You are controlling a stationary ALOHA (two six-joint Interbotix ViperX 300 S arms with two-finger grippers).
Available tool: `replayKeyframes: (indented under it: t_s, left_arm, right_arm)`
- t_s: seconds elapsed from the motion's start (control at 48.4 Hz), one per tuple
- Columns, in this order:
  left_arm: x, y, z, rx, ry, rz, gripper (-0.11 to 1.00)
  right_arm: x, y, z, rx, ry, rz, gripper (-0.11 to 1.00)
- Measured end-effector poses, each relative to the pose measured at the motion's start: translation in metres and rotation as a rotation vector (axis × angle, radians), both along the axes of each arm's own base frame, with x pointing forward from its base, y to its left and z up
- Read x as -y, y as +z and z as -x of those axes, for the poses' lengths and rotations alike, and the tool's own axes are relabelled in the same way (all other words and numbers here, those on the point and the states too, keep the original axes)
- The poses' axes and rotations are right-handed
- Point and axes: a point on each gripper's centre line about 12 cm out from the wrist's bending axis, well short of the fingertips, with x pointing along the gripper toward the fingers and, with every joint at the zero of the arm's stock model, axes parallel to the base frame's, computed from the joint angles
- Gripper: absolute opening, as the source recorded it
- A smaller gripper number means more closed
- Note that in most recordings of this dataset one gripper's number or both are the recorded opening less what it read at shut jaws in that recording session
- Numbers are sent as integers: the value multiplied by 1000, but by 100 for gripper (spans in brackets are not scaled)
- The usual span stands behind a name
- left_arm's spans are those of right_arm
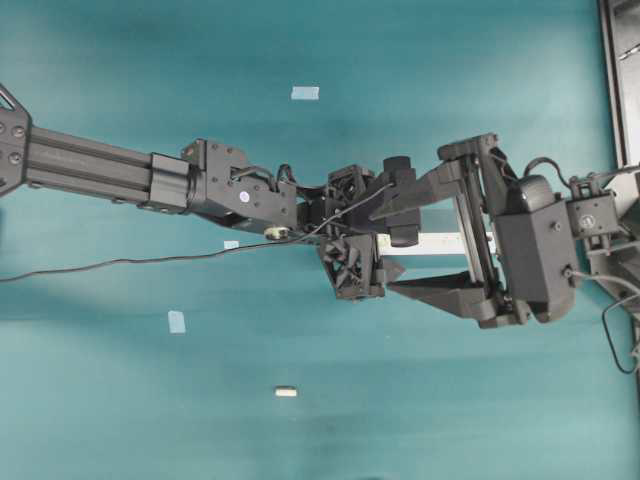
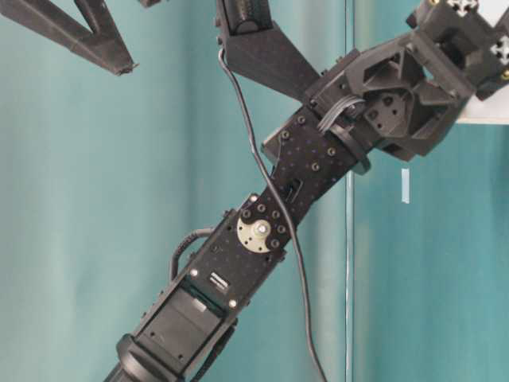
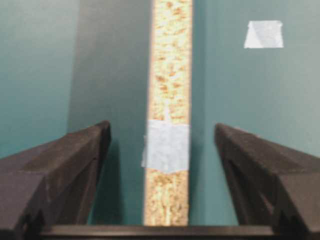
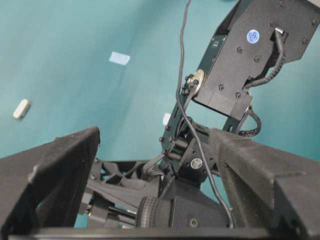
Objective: Move the wooden board into place and insert the rod into its hole.
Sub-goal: 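Drag the board with the left gripper toward the table center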
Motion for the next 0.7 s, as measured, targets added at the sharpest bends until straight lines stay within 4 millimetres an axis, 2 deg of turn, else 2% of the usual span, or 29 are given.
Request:
replayKeyframes:
  t_s: [0.103,0.372,0.703]
  left_arm:
    - [1,2,7,-11,-2,0,82]
    - [0,4,42,-37,0,-2,82]
    - [1,-9,62,137,3,-26,82]
  right_arm:
    - [0,0,0,0,-1,-1,97]
    - [0,-1,0,-2,-1,-1,97]
    - [0,-2,0,-9,-4,-8,97]
